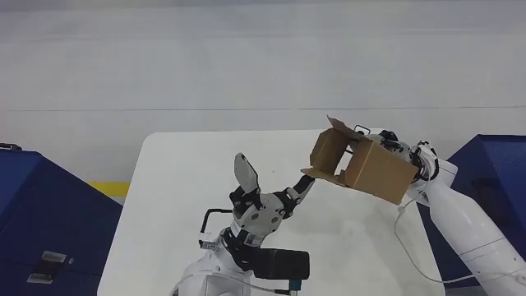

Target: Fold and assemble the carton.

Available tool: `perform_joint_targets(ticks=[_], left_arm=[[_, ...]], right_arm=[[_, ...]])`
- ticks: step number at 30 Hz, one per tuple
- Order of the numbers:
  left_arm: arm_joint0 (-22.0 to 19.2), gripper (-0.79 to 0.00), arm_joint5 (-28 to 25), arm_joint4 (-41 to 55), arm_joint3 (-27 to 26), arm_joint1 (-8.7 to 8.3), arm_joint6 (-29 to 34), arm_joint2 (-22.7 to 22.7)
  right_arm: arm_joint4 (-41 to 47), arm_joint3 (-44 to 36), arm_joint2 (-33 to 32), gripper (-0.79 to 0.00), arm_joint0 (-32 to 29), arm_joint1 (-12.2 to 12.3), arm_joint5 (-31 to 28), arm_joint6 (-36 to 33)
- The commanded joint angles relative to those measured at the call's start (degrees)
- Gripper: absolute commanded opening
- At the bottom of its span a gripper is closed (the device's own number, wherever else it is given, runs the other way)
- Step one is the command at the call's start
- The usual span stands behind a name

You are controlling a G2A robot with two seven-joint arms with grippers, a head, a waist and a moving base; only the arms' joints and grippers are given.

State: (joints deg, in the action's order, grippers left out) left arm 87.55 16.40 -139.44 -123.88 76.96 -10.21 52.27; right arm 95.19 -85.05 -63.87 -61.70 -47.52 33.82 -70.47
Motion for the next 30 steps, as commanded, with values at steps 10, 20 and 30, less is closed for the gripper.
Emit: perform_joint_targets(ticks=[10, 20, 30], left_arm=[[-2.57, 0.000, -0.95, -0.77, -0.05, 0.83, 1.48, -2.61], [-4.63, 0.000, -2.52, -1.52, 1.00, 1.64, 3.49, -4.85], [-3.93, 0.000, -3.43, -0.82, -0.28, 1.88, 4.80, -4.45]], right_arm=[[0.09, 0.19, 2.34, -0.785, 1.02, 1.52, -1.05, -1.06], [0.16, 0.37, 4.74, -0.785, 1.70, 2.57, -2.44, -2.44], [0.55, 0.54, 6.20, -0.785, 2.13, 3.49, -3.55, -3.55]])
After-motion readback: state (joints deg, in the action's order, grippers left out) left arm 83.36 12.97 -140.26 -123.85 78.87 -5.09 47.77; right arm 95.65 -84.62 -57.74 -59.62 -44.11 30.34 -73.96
